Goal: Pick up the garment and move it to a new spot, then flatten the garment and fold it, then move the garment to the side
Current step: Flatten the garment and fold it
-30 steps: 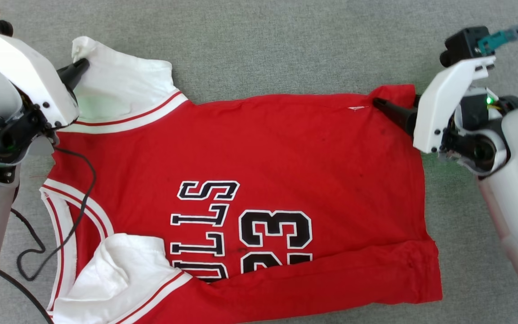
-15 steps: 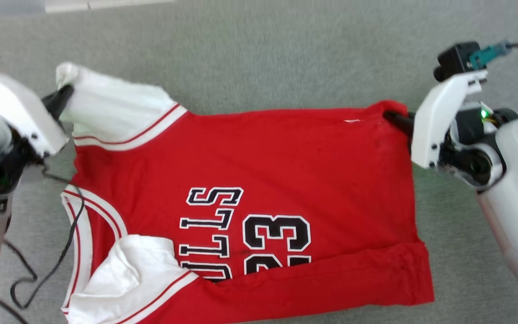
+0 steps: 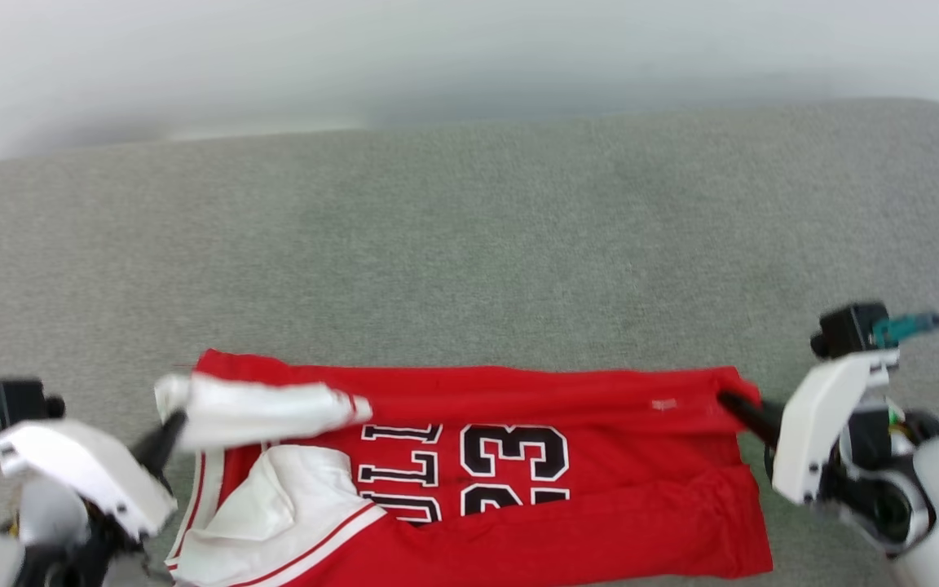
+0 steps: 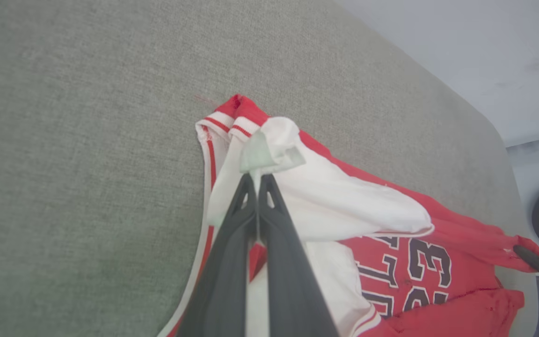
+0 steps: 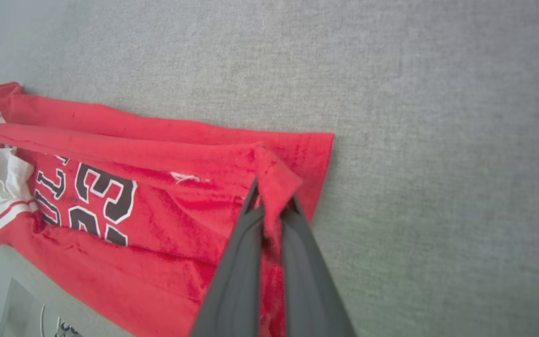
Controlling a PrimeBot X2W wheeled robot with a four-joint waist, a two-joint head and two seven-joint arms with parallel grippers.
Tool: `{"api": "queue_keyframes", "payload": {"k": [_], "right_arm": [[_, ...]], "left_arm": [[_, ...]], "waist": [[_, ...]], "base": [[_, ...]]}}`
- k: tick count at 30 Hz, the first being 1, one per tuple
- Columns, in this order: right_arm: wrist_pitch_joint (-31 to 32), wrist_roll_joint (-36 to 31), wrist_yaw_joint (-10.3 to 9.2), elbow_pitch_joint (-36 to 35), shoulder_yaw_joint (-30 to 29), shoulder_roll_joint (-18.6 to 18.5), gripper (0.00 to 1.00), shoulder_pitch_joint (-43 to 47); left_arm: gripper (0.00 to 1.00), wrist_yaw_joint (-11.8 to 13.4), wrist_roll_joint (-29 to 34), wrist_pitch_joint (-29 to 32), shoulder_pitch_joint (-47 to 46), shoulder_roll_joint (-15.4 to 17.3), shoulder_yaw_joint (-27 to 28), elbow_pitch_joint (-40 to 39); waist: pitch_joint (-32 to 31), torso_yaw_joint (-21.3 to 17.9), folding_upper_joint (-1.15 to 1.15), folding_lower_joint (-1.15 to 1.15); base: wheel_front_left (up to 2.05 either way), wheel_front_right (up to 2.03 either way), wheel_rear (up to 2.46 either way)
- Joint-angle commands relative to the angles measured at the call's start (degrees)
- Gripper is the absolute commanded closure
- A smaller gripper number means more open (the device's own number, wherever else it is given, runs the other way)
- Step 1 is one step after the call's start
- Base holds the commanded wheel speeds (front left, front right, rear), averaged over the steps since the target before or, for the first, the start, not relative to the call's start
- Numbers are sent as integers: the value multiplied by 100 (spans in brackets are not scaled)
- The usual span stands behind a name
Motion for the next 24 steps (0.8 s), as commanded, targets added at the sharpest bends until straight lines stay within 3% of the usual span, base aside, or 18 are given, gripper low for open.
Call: {"api": "queue_keyframes", "payload": {"k": [1,6,7,8,9,10,17,24], "right_arm": [[-3,-23,-2,-62,-59,-16,100,191],[48,-231,-2,-235,-374,142,100,974],[79,-267,-2,-232,-430,198,62,1112],[81,-307,-2,-256,-477,255,0,1233],[50,-341,-2,-278,-537,310,0,1321],[47,-394,-2,-283,-576,343,0,1415],[-324,-600,-2,-688,-886,668,0,1978],[-571,-786,-2,-1501,-1452,893,0,2351]], "left_arm": [[100,54,-40,-26,183,-9,5,-52],[100,262,-187,20,998,-134,-55,-189],[100,287,-194,27,1112,-162,-87,-170],[100,324,-190,17,1212,-208,-115,-143],[76,335,-187,49,1302,-246,-190,-119],[0,327,-156,74,1362,-268,-263,-96],[0,124,278,-793,1502,-399,-226,-190],[0,353,1261,-1938,1402,-412,-259,-598]], "waist": [[-149,115,0,1],[-273,147,0,1],[-300,145,0,1],[-312,141,0,1],[-322,135,0,1],[-339,130,0,1],[-549,39,0,1],[-797,-55,0,1]], "base": [[0,0,0],[0,0,0],[0,0,0],[0,0,0],[0,0,0],[0,0,0],[0,0,0],[0,0,0]]}}
